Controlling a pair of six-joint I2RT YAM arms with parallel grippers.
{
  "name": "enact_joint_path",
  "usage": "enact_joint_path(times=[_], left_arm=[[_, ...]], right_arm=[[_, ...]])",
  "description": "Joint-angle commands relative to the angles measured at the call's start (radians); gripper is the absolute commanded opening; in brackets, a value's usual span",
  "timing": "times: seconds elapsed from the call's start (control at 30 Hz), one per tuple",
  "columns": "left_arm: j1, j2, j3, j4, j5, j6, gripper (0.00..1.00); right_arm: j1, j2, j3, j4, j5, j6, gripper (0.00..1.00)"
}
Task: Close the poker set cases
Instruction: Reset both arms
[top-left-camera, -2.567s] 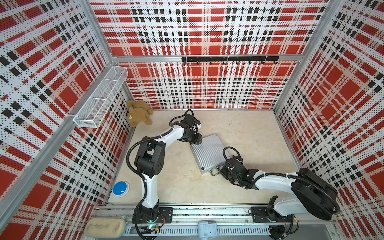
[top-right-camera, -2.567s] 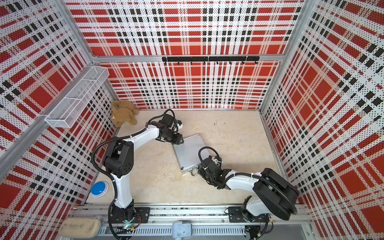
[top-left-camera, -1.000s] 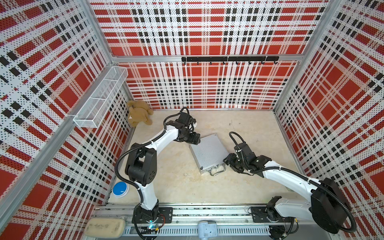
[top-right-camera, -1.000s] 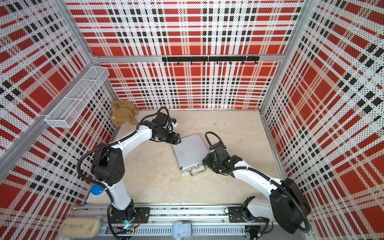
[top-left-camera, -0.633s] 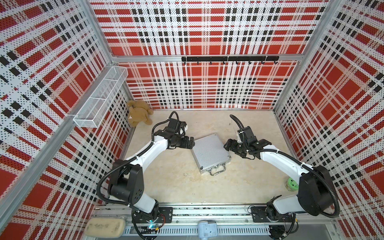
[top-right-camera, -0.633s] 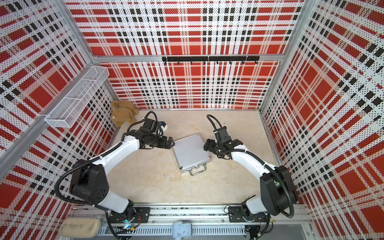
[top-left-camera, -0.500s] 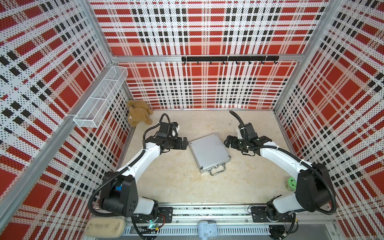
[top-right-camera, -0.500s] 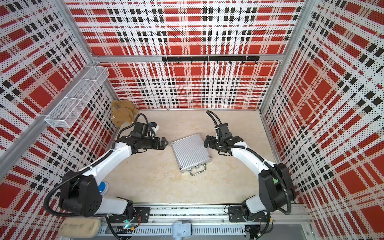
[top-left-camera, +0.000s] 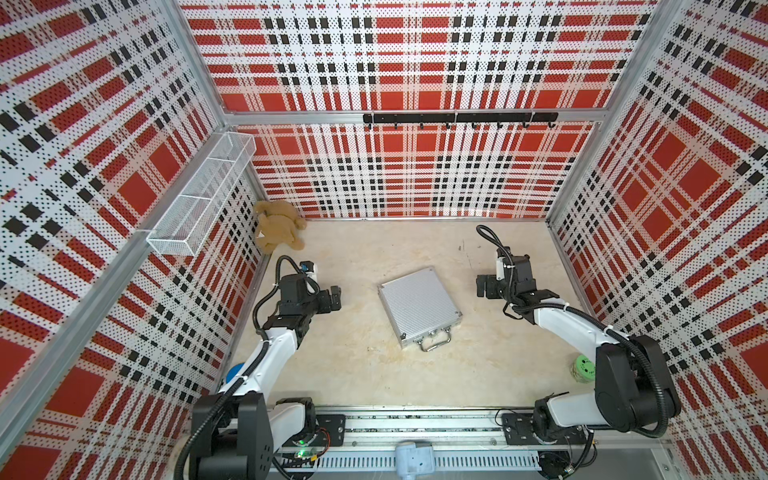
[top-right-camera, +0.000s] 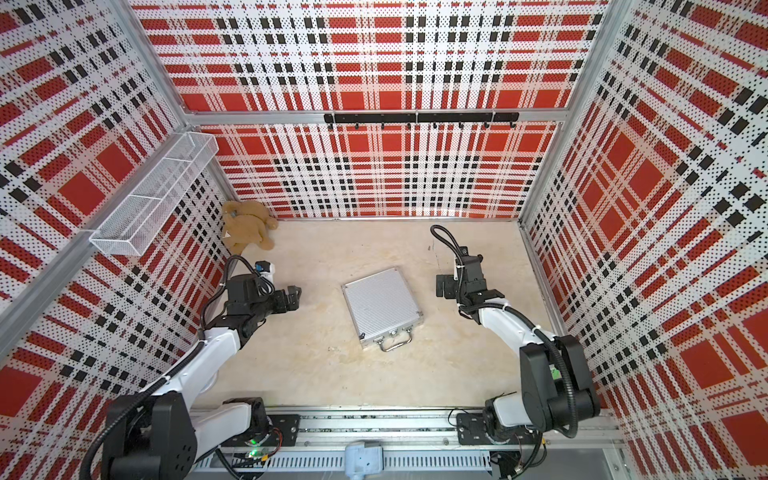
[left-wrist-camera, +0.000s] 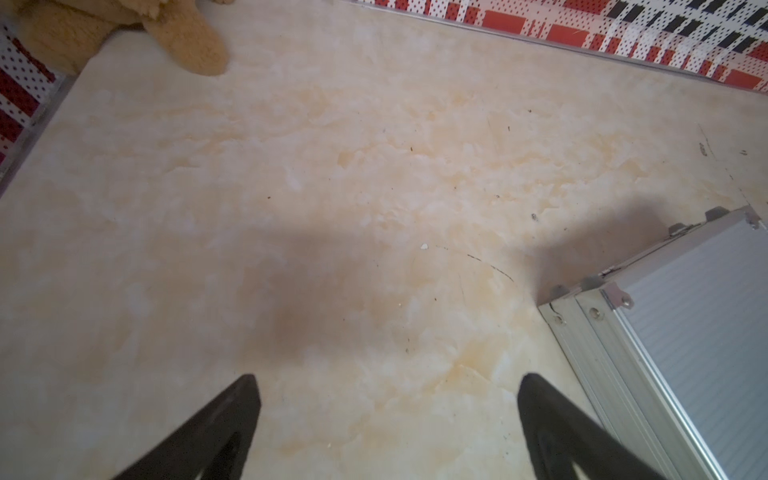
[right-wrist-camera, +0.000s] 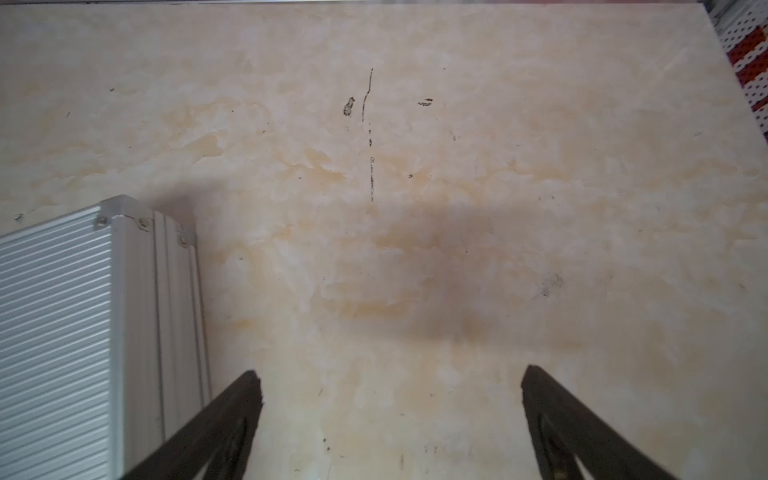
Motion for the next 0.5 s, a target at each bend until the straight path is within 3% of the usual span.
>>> enact_joint_path(times=[0.0, 0.3, 0.47], left_arm=[[0.018, 0.009, -0.042, 0.210, -0.019, 0.046, 0.98], [-0.023, 0.072, -0.220, 0.622, -0.129, 0.120, 1.00], [-0.033, 0.133, -0.248, 0.776, -0.133, 0.129, 0.99]], right_arm=[[-0.030, -0.042, -0.079, 0.267, 0.040, -0.129, 1.00], [-0.111, 0.025, -0.221, 0.576, 0.016, -0.212, 1.00], [-0.133, 0.092, -0.258, 0.726, -0.017, -0.206, 1.00]])
